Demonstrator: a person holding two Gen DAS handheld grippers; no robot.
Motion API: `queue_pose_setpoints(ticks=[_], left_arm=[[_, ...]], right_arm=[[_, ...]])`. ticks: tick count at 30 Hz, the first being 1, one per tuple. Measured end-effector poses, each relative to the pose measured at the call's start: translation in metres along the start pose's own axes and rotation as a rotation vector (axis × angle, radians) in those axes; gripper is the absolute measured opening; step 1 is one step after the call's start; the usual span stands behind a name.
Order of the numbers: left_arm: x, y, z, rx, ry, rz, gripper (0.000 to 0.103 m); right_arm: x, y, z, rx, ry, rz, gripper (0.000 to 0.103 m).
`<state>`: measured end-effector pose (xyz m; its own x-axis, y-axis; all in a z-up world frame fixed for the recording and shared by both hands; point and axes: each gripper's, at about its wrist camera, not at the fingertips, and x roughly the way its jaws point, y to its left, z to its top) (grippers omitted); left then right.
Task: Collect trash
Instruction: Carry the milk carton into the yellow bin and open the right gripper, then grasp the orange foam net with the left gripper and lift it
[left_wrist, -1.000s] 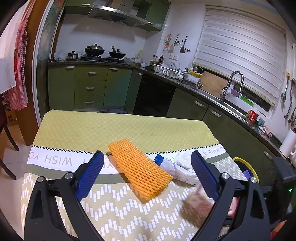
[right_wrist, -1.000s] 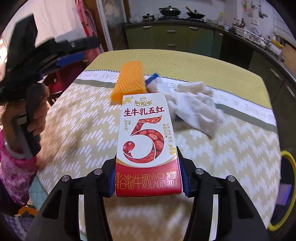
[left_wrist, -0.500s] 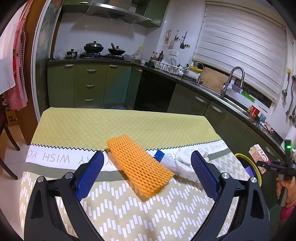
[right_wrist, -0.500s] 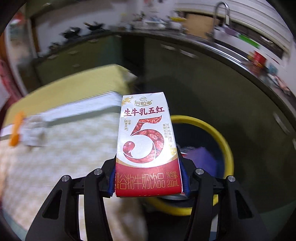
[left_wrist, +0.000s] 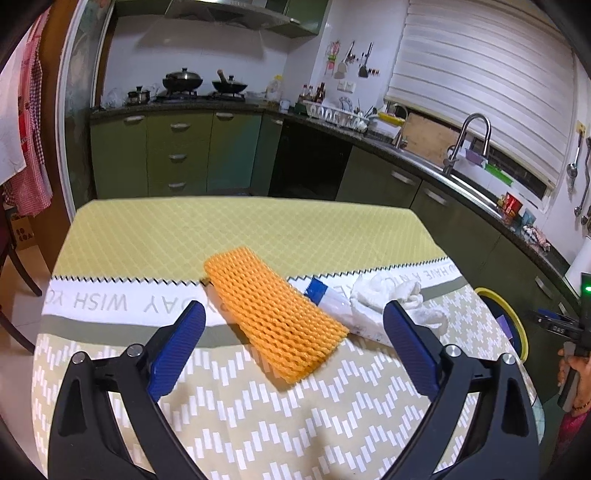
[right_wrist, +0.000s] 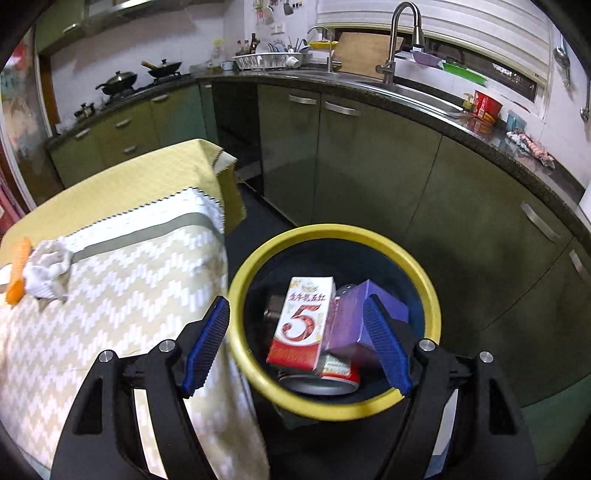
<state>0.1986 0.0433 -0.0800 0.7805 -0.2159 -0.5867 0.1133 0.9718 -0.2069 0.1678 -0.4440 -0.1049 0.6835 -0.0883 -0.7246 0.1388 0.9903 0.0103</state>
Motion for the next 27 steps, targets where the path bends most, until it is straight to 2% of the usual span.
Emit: queue_pose_setpoints(ticks=[4,11,14,17,21,24,26,27], left_arm=[[0.020,0.002,-0.002,-0.058,0.087,0.034,0.092],[0.059,0.006,-0.006,-0.179,0.257,0.025,0.092],[0.070,0.010,-0.006,-0.224,0.297,0.018,0.091],[0.073,0.010,-0.006,-0.227,0.295,0.042,0.088],[0.076,0.007,-0.003,-0.214,0.297,0.053,0.072],[0.078,0.003,-0.001,-0.203,0.298,0.056,0.065],[0.080,0.001,0.000,-0.195,0.298,0.061,0.054],[0.081,0.001,0.000,-0.190,0.299,0.065,0.046]], right_arm=[[-0.010,0.002,-0.010,-0.001,-0.003,0.040,0.075],[-0.011,-0.008,-0.020,0.018,-0.004,0.096,0.075],[-0.008,-0.015,-0.024,0.031,-0.004,0.113,0.075],[-0.005,-0.019,-0.027,0.038,0.000,0.121,0.075],[-0.001,-0.022,-0.029,0.051,0.003,0.133,0.075],[0.001,-0.023,-0.030,0.058,0.004,0.139,0.075],[0.002,-0.022,-0.031,0.059,0.003,0.142,0.075],[0.002,-0.022,-0.031,0.060,0.003,0.142,0.075]])
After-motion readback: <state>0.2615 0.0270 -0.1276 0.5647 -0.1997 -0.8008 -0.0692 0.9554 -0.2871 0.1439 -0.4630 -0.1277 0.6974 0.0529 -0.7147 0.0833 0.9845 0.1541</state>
